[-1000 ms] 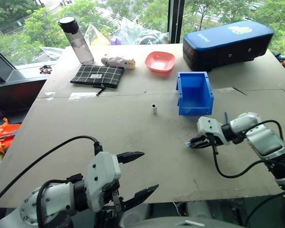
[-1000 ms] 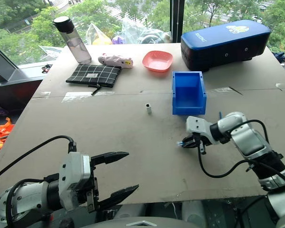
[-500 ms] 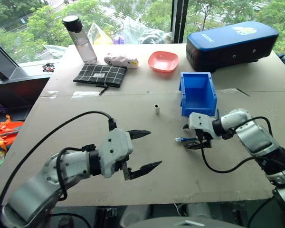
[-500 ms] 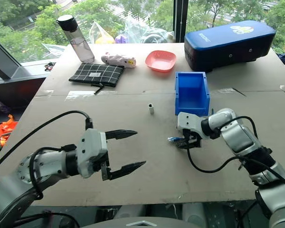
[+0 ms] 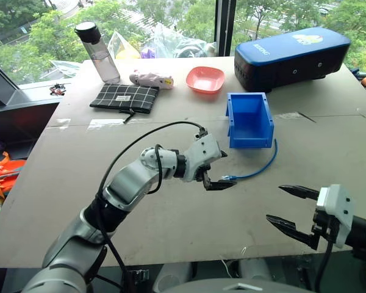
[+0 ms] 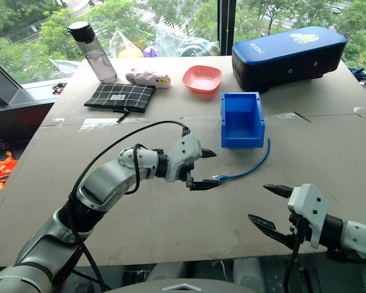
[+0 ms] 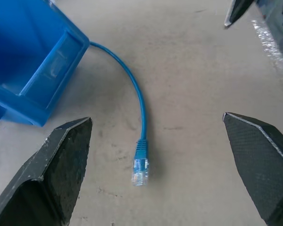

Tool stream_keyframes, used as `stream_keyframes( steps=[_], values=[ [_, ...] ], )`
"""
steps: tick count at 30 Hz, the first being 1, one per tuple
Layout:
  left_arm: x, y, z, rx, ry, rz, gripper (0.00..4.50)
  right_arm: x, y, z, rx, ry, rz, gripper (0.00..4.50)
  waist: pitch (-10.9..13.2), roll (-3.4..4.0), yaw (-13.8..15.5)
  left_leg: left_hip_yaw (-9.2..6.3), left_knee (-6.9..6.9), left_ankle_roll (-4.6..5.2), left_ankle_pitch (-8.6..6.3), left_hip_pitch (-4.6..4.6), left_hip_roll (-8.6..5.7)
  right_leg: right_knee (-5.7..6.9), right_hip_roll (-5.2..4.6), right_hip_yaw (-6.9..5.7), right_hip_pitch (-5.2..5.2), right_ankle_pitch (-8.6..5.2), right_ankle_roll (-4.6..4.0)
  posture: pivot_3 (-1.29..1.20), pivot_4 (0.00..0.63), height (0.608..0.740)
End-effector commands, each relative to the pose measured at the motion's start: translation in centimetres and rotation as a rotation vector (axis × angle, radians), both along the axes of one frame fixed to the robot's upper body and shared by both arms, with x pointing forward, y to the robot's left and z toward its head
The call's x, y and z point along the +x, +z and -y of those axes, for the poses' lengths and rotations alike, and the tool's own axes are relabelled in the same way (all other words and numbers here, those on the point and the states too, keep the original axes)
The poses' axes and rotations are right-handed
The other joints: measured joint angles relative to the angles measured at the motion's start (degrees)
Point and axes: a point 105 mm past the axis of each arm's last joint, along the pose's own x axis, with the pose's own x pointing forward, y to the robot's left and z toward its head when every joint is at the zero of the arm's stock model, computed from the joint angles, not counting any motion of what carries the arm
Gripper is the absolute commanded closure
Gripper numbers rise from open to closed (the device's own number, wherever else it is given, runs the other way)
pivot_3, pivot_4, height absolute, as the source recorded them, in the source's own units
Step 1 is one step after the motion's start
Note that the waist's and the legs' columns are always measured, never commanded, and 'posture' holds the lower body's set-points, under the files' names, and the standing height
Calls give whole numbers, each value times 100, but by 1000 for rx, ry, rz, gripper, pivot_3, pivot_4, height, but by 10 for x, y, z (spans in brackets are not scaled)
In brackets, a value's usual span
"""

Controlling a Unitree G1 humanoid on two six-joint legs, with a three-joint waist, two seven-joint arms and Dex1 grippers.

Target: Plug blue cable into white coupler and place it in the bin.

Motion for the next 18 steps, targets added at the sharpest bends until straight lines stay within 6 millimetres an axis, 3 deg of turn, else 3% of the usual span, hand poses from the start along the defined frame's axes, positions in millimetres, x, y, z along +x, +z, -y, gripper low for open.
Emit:
stream_keyframes(
  steps=[1,12,17,18],
  values=[
    [4,-7,1,42,-39,11,0,-6,15,-5,-5,-37,88,557,0,0,7,-1,1,0,0,0,1,0,0,1,0,0,0,0,150,737],
    [10,-29,17,92,-78,11,0,-6,13,-9,-3,-80,90,557,1,-3,33,-2,9,0,0,-6,-6,-2,-8,-5,2,-1,1,0,150,737],
    [10,-37,15,119,-82,25,0,-7,12,-9,1,-88,85,557,0,-3,25,-2,9,0,0,-5,-5,-2,-8,-7,3,-1,1,0,150,737],
    [10,-40,14,127,-85,23,247,-7,11,-9,1,-89,82,529,0,-3,25,-3,9,0,0,-5,-5,-2,-8,-7,3,-1,1,0,150,737]
  ],
)
